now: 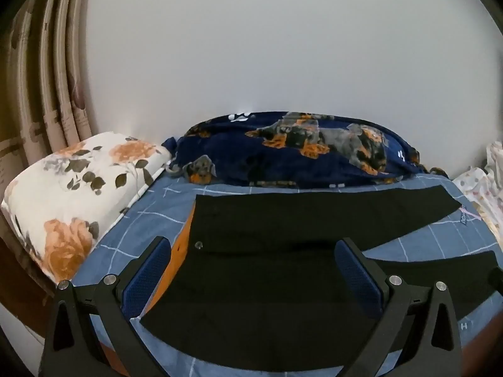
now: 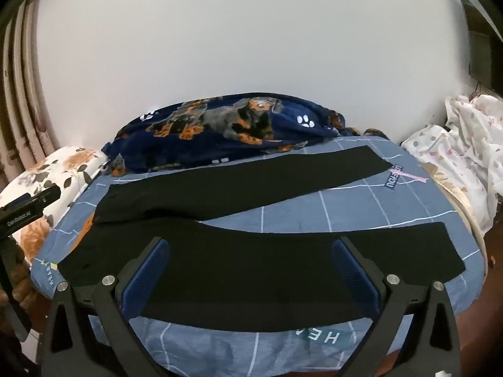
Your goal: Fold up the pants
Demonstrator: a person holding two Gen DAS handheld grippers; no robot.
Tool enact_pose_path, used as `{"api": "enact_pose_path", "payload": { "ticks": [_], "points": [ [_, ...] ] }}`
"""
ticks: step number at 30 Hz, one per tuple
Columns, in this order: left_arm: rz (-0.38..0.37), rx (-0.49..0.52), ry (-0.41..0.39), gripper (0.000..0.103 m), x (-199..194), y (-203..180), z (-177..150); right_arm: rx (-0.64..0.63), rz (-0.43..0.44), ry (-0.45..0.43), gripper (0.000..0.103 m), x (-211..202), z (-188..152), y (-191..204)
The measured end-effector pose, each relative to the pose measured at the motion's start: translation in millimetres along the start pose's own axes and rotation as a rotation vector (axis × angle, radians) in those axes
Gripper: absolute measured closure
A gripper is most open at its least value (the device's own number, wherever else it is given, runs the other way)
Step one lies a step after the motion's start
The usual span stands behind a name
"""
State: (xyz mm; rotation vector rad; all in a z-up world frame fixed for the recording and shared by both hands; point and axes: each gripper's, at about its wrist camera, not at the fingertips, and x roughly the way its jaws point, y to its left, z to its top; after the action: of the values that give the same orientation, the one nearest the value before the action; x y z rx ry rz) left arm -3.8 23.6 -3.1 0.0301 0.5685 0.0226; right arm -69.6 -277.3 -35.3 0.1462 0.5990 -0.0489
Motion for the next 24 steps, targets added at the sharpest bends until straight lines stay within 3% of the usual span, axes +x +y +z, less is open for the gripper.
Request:
{"api": "enact_pose_path", "payload": {
  "ticks": [7, 19, 24],
  "points": [
    [0.013, 0.037, -0.038, 0.0, 2, -6, 0, 0.0, -0.023, 0.002, 0.0, 0, 1, 1],
    [0.003, 0.039, 0.007, 0.0, 25, -5, 5, -0.035, -0.02, 0.045, 0.0, 19, 5, 8],
    [-0.005, 0.034, 0.031, 0.0, 39, -3, 5, 0.012, -0.017, 0.069, 0.0, 30, 5, 2]
  ]
}}
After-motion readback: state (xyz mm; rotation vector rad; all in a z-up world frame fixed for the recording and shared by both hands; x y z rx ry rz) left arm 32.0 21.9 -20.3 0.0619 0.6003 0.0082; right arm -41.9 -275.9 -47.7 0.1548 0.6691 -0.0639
